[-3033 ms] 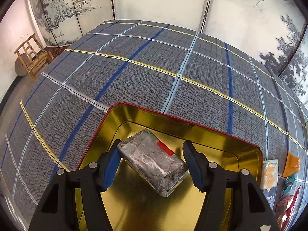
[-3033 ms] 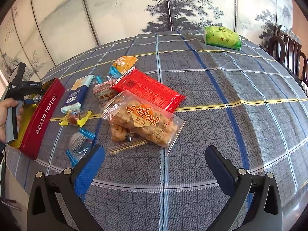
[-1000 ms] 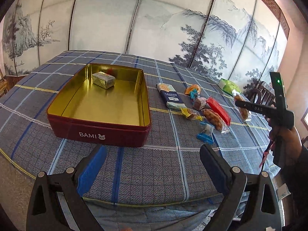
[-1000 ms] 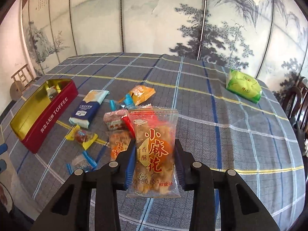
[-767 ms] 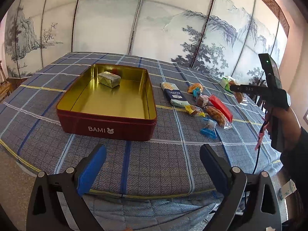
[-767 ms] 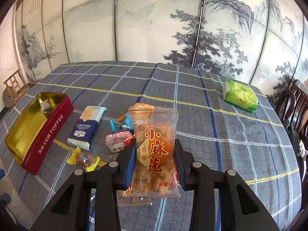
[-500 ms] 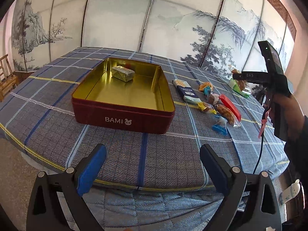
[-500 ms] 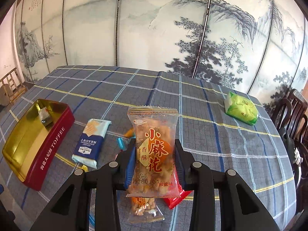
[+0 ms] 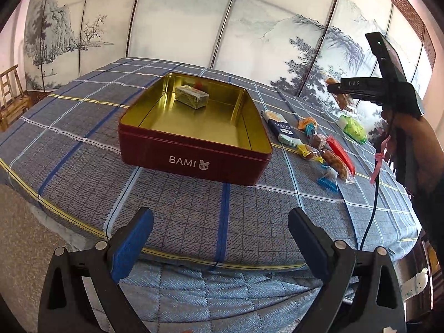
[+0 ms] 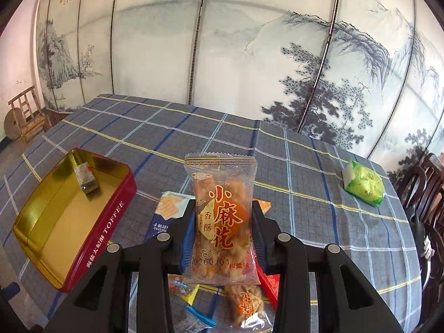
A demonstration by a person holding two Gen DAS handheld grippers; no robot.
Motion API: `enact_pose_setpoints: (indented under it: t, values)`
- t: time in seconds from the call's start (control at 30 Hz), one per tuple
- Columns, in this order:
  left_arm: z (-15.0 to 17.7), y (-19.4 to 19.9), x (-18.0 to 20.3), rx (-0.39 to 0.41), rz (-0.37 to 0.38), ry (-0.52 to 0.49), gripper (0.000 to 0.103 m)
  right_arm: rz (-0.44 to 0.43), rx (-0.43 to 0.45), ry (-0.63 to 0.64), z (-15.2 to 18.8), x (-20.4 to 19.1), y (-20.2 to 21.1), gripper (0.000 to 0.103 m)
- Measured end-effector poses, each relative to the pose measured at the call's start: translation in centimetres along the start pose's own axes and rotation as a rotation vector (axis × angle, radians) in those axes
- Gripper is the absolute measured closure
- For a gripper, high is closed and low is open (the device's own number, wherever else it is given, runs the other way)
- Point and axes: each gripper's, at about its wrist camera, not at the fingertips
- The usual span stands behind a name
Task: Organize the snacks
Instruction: 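Carry the dough-twist bag over the tin and release it inside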
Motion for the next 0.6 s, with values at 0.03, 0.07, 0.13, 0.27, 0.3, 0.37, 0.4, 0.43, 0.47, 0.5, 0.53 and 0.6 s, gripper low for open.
enact_pose_setpoints:
  t: [0.03, 0.07, 0.13, 0.27, 0.3, 0.37, 0.4, 0.43, 0.47, 0.5, 0.53, 0.6]
  values:
    - [0.0, 0.1, -0.1, 0.002, -0.001, 0.001, 0.007, -0.004, 0.002, 0.005, -0.2, -0.4, 0.0, 0.065]
    - [0.0, 0.1, -0.2, 0.003, -0.001, 0.002, 0.007, -0.006, 0.004, 0.012, -0.3, -0.9, 0.0, 0.065]
    - [0.1, 0.1, -0.3, 0.002, -0.002, 0.008, 0.007, -0.015, 0.005, 0.020, -0.7, -1.7, 0.0, 0.065]
    - [0.1, 0.2, -0.7, 0.003, -0.005, 0.015, 0.007, -0.030, 0.009, 0.038, -1.3, -3.3, 0.0, 0.065]
    - [0.1, 0.3, -0.8, 0.003, -0.006, 0.016, 0.007, -0.037, 0.009, 0.043, -1.5, -3.7, 0.0, 0.065]
    - [0.1, 0.4, -1.0, 0.006, -0.008, 0.021, 0.007, -0.045, 0.012, 0.054, -1.7, -4.5, 0.0, 0.065]
    - [0.1, 0.4, -1.1, 0.008, -0.010, 0.023, 0.007, -0.048, 0.013, 0.059, -1.8, -4.9, -0.1, 0.065]
    - [0.1, 0.5, -1.3, 0.008, -0.013, 0.025, 0.007, -0.054, 0.012, 0.063, -1.9, -5.3, -0.1, 0.065]
    - [0.2, 0.5, -1.4, 0.009, -0.014, 0.028, 0.007, -0.059, 0.012, 0.066, -2.0, -5.7, -0.1, 0.065]
    - [0.2, 0.5, -1.6, 0.010, -0.017, 0.031, 0.007, -0.062, 0.011, 0.069, -2.0, -6.0, -0.2, 0.065]
    - [0.3, 0.5, -1.7, 0.009, -0.019, 0.034, 0.007, -0.065, 0.010, 0.074, -2.0, -6.4, -0.2, 0.065]
    - [0.4, 0.5, -2.1, 0.005, -0.025, 0.042, 0.007, -0.069, 0.006, 0.084, -2.0, -7.1, -0.4, 0.065]
Point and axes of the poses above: each gripper's, at about its wrist camera, not at the fingertips, and y roughly against the way its jaws point, x to its right, z to its underside
